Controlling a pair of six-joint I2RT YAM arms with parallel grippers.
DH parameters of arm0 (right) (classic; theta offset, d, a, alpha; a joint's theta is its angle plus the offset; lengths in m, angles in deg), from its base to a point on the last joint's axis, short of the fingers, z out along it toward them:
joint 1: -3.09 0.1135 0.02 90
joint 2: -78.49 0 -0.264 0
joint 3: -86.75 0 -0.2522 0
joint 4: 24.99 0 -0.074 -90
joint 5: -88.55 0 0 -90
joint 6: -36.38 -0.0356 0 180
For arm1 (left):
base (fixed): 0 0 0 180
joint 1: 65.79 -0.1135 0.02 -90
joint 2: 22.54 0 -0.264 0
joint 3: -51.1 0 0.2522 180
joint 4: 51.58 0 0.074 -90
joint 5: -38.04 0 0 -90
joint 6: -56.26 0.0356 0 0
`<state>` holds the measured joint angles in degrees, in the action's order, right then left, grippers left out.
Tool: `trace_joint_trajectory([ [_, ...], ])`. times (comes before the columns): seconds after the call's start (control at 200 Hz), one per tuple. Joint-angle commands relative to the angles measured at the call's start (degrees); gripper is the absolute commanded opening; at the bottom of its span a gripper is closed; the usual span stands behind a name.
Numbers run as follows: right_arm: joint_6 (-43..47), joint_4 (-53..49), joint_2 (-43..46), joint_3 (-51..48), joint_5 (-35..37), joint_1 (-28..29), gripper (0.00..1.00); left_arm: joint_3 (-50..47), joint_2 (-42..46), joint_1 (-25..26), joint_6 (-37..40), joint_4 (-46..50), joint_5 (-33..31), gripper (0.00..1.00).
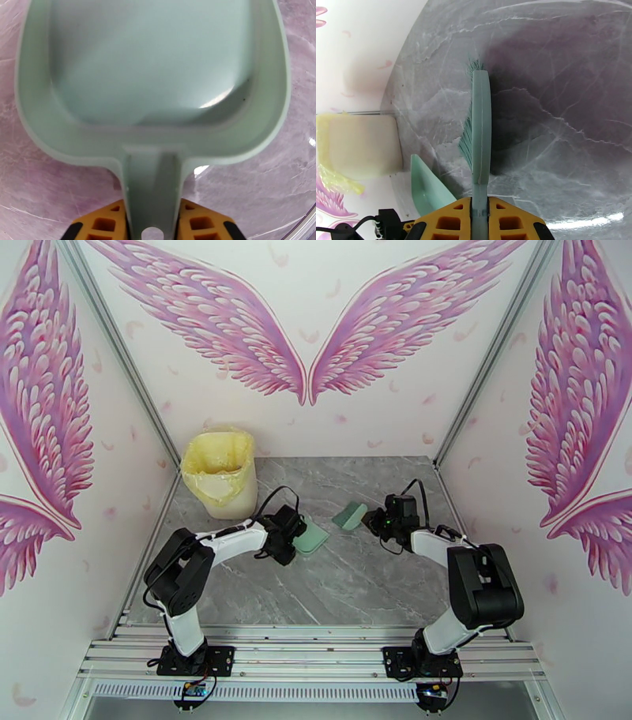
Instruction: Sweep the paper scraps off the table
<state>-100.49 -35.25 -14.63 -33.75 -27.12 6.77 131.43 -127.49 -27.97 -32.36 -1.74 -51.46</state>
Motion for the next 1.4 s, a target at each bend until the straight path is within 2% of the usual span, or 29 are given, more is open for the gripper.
trace_joint_trajectory([
  [0.0,2.9,-6.5,0.4,-0.5,4.7,-0.2,0.13,0.1,-1.7,-0.2,0.5,-1.0,1.6,0.12],
  [0.175,4.2,-8.3,-0.5,-1.3,6.0,-0.2,0.15,0.1,-2.5,-0.2,0.0,-1.2,2.0,0.13],
  [0.34,4.4,-7.9,-1.7,-2.2,6.0,-0.2,0.21,-0.1,-2.3,0.0,-0.2,-1.1,1.9,0.23],
  [0.51,4.4,-7.1,-2.7,-3.1,5.8,-0.2,0.28,0.0,-1.9,0.2,-0.5,-0.8,1.9,0.47],
  [0.66,4.8,-6.9,-2.5,-4.1,6.2,-0.2,0.33,0.2,-0.9,0.6,-0.8,-0.6,1.6,0.62],
  [0.745,5.0,-6.5,-2.0,-4.7,6.2,-0.2,0.43,0.4,-0.4,0.9,-0.7,-0.6,1.7,0.64],
  [0.775,5.0,-6.6,-1.7,-4.8,6.3,-0.2,0.51,0.5,-0.1,0.9,-0.7,-0.4,1.8,0.65],
  [0.86,5.3,-7.1,-0.9,-5.3,6.7,-0.3,0.6,0.6,0.8,1.1,-0.8,0.0,2.2,0.68],
  [1.03,6.2,-8.9,1.1,-5.9,7.8,-0.2,0.62,0.4,5.1,1.3,-0.8,0.2,3.9,0.76],
  [1.2,7.9,-11.1,5.9,-6.7,8.5,-0.2,0.63,0.4,11.7,1.5,-0.8,1.6,2.9,0.85],
  [1.395,13.7,-15.6,17.1,-6.4,11.5,-0.2,0.68,-2.0,22.8,1.0,-1.2,-0.9,-4.5,0.97],
])
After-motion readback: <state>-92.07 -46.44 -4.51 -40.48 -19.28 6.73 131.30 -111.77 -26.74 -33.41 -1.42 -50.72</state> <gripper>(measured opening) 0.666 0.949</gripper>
